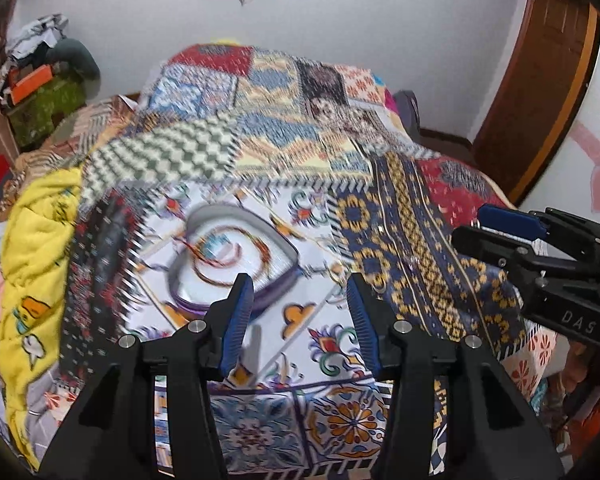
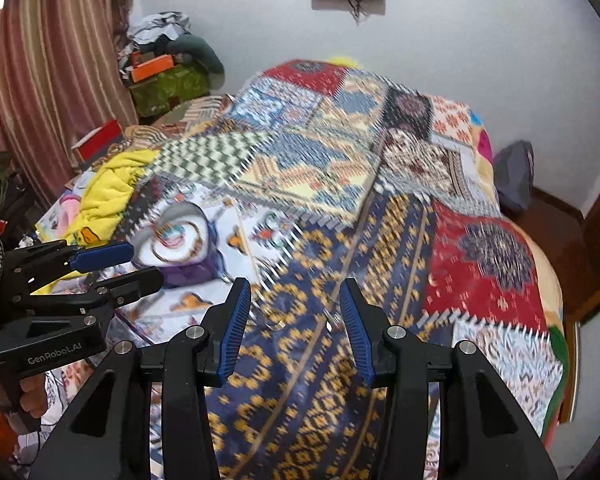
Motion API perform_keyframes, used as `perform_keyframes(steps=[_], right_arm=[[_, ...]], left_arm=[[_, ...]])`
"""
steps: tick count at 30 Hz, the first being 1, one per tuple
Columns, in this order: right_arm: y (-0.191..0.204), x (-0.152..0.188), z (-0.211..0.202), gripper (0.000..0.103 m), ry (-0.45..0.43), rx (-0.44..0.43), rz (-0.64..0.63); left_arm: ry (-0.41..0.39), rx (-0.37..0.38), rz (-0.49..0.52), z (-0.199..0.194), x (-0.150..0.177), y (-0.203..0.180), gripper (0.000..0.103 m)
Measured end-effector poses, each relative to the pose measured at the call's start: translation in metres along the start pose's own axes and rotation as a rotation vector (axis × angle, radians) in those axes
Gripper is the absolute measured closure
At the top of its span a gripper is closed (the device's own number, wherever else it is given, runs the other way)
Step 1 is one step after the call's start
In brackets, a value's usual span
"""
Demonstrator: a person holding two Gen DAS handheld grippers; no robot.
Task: Organize jewelry
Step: 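Grasp the silver ring pendant on the quilt with the right gripper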
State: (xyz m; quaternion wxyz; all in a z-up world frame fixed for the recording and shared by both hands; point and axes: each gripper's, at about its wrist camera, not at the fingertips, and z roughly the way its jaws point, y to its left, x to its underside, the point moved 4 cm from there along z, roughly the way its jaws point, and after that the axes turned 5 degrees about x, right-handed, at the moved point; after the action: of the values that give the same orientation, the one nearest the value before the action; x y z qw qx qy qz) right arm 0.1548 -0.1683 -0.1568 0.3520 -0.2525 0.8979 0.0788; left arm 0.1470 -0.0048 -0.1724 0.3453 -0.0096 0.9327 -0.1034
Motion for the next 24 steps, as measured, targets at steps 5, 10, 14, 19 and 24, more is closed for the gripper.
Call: perform_keyframes(steps=[5,10,14,19,24], right_arm=[[-0.018,0.018,0.015,0.061,0.063,0.001,0.042],[-0.030,0.031,0.030,0.061,0.117,-0.009,0.072],[-0.035,0.035,0.040,0.061,0.137,-0.015,0.079],[-0.036,0.036,0.056,0.061,0.160,-0.040,0.080],[-0.033,0.035,0.067,0.061,0.170,-0.044,0.063]], left_arm=[[0.068,0.042,-0.003,0.027,0.012,-0.007,0.056],[0.108,0.057,-0.009,0.047,0.016,-0.006,0.056],[0.125,0.055,-0.027,0.062,0.016,0.000,0.064],[0.126,0.078,-0.054,0.073,0.010,0.007,0.073],[0.123,0.079,-0.056,0.081,0.005,0.011,0.075]])
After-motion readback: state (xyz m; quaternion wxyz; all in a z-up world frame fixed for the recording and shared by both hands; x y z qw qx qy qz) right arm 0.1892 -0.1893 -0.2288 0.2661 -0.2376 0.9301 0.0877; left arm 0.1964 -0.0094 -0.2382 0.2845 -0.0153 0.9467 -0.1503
